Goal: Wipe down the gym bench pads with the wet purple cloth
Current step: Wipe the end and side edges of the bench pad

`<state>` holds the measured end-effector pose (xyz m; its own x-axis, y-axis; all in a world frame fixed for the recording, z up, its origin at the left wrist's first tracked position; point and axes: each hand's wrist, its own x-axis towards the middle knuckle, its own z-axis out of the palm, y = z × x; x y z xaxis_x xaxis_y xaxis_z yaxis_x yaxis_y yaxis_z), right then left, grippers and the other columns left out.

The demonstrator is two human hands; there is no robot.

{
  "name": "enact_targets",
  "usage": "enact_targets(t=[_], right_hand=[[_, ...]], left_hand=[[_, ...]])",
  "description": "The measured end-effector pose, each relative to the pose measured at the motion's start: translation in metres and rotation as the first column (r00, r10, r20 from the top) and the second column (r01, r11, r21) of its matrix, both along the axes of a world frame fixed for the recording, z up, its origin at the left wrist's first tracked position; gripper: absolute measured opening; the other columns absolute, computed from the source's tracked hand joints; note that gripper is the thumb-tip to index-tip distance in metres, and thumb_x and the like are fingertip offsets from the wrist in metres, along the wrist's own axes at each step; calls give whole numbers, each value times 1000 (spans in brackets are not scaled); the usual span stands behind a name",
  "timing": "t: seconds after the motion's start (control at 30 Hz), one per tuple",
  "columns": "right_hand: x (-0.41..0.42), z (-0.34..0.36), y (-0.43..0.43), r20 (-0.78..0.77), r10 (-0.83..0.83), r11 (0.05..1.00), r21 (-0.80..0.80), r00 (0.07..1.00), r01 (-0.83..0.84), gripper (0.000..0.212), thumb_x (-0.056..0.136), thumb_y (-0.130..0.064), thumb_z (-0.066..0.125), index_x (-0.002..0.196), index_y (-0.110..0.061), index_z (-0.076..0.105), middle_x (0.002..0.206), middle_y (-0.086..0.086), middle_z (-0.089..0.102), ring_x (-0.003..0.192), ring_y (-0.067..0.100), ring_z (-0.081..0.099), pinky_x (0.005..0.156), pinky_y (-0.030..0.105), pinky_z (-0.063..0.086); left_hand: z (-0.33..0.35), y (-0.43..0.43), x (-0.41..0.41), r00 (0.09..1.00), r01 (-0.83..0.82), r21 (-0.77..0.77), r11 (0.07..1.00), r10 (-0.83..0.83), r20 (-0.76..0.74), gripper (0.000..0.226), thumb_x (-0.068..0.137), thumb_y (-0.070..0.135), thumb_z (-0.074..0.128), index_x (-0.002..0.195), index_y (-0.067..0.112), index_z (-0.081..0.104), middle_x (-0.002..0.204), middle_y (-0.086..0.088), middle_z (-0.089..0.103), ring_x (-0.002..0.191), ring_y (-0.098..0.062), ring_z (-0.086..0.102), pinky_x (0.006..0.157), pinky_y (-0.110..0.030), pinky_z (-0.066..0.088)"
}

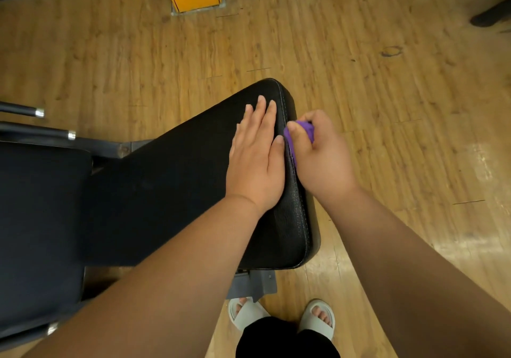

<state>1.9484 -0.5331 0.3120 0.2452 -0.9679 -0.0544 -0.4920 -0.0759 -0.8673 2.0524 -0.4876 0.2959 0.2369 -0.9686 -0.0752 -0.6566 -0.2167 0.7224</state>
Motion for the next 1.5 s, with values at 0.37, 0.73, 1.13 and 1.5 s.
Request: enact_targets(t=[0.37,0.73,1.13,1.5], right_hand=[[1,-4,0,-44,-71,997,1,997,71,17,99,-28,49,83,-27,45,69,-13,51,62,-6,50,53,11,38],[1,-2,9,-39,-74,997,-15,996,74,12,99,-27,50,88,-22,48,70,-13,50,64,-4,50,54,12,39],[2,-2,4,-41,-120,992,34,992,122,13,99,-25,50,87,-22,48,73,-9,54,63,-2,49,55,8,38],[-1,-6,1,-39,-109,988,105,993,112,16,99,-32,49,87,-22,51,71,-4,55,57,2,46,51,19,40]], left_hand=[[-2,0,-1,999,-25,-16,1000,24,-21,54,99,31,22,153,30,15,161,15,5,145,4,-8,122,-33,1],[-2,0,-1,1000,-20,-5,1000,20,-8,54,100,31,21,154,30,12,161,16,2,145,3,-10,121,-32,-1],[-2,1,1,1000,-6,-11,1000,6,-1,56,99,32,19,154,29,13,162,14,3,146,1,-9,120,-28,-4],[-2,0,2,1000,-6,-7,1000,6,-15,56,98,33,19,154,31,12,161,16,2,145,3,-11,121,-28,-3]])
